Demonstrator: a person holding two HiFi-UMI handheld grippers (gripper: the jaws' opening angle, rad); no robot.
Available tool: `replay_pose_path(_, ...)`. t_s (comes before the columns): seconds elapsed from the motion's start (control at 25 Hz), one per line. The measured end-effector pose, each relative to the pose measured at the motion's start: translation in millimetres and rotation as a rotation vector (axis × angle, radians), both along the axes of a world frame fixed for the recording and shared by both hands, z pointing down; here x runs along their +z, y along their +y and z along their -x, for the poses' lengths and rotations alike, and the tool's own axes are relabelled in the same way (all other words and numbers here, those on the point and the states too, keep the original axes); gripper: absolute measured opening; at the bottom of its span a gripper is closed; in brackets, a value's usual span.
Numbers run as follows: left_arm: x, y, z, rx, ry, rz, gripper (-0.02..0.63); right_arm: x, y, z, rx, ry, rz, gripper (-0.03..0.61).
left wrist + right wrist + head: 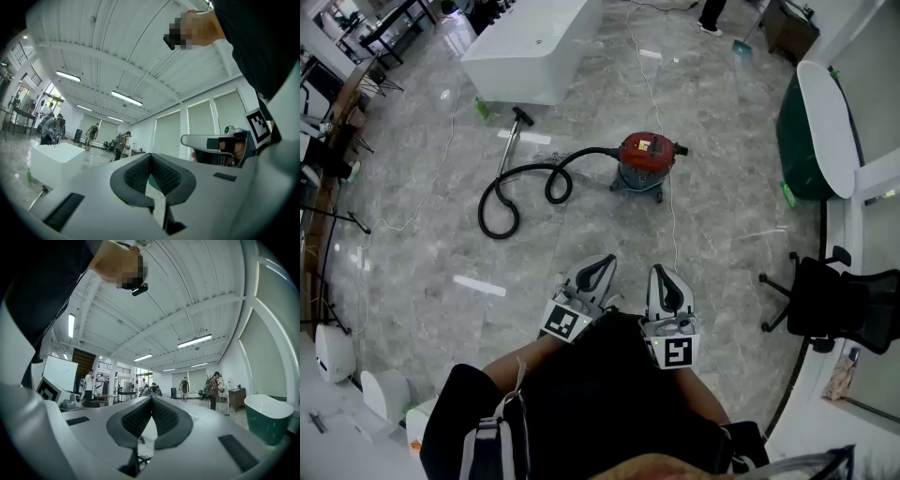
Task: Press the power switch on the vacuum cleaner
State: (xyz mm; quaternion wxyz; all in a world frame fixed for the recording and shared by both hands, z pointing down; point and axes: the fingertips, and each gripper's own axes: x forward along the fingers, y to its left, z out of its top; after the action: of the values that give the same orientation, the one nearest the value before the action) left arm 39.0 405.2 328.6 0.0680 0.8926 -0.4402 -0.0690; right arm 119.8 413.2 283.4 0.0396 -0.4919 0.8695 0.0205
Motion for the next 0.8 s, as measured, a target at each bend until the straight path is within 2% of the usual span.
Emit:
replay_pose_path(0.24,-3,0,8,-0.006,0.001,-0.010,0.020,-1,-1,4,-0.001,0.030,-0.010,0.018)
replay_pose_path(0.44,-6,-5,-8,-0.011,0.023,-0.024,0.020,-6,-3,-7,-0.007,0.024,-0.047,0.018)
replay_pose_path(0.56,-7,-5,-8,-0.030,0.025,-0.003,0.020,-3,2,-13,-0.017,-0.014,-0.034,0.019)
replay_pose_path(0.68,1,-3,-8,-0.059,0.019,0.029,0.020,4,6,-20,-0.018,-0.007,-0.015,0.020)
replay_pose_path(0.8,8,4,-7,-0.065,0.014,0.023,0.020,13,13,-23,-0.020,-0.003,0.009,0.020)
